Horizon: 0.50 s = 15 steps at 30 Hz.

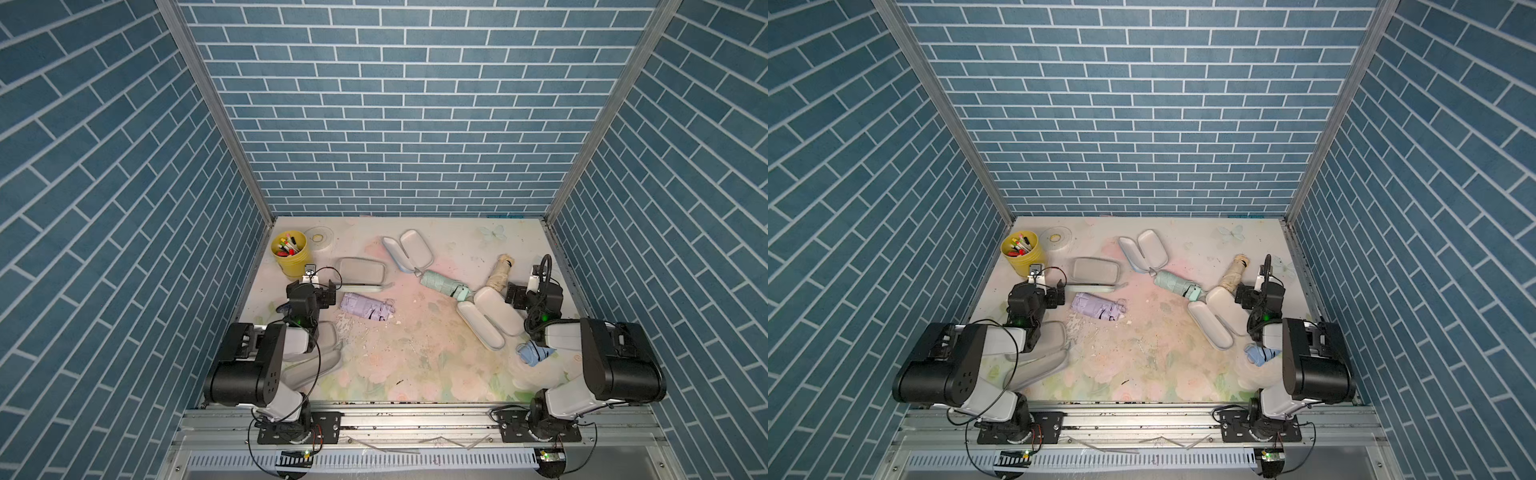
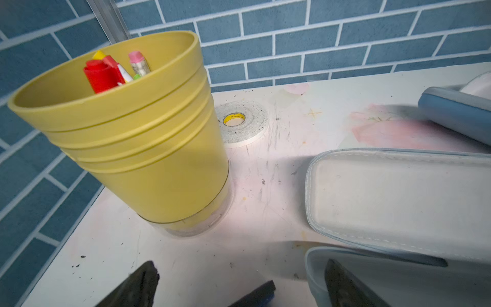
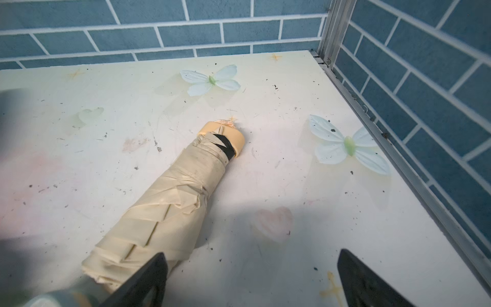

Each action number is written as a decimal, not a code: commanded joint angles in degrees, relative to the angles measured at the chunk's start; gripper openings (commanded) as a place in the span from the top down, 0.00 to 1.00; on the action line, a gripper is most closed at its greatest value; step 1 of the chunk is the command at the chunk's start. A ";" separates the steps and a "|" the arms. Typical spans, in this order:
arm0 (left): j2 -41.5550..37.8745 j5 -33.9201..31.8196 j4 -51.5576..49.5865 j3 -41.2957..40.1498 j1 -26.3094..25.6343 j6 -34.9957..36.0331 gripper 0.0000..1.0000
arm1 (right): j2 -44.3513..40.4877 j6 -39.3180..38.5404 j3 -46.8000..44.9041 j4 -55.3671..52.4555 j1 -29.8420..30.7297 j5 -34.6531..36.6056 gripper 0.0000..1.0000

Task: Put umbrellas into zippered umbrella sleeves
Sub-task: Move the umbrella sleeve at the center of the board.

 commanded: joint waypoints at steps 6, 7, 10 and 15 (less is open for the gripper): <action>0.04 -2.63 -0.70 0.86 -0.07 -0.91 0.01 | -0.23 -0.52 0.75 0.78 0.17 0.36 0.01; -0.20 -2.54 -1.16 0.80 -0.07 -1.04 0.01 | -0.28 -0.50 0.75 0.77 0.20 0.39 0.01; -0.14 -2.95 -0.96 0.81 -0.09 -1.23 0.01 | -0.25 -0.52 0.75 0.69 0.19 0.36 0.01; 0.03 -3.04 -0.44 0.56 -0.07 -1.09 0.01 | -0.24 -0.50 0.75 0.76 0.17 0.30 0.01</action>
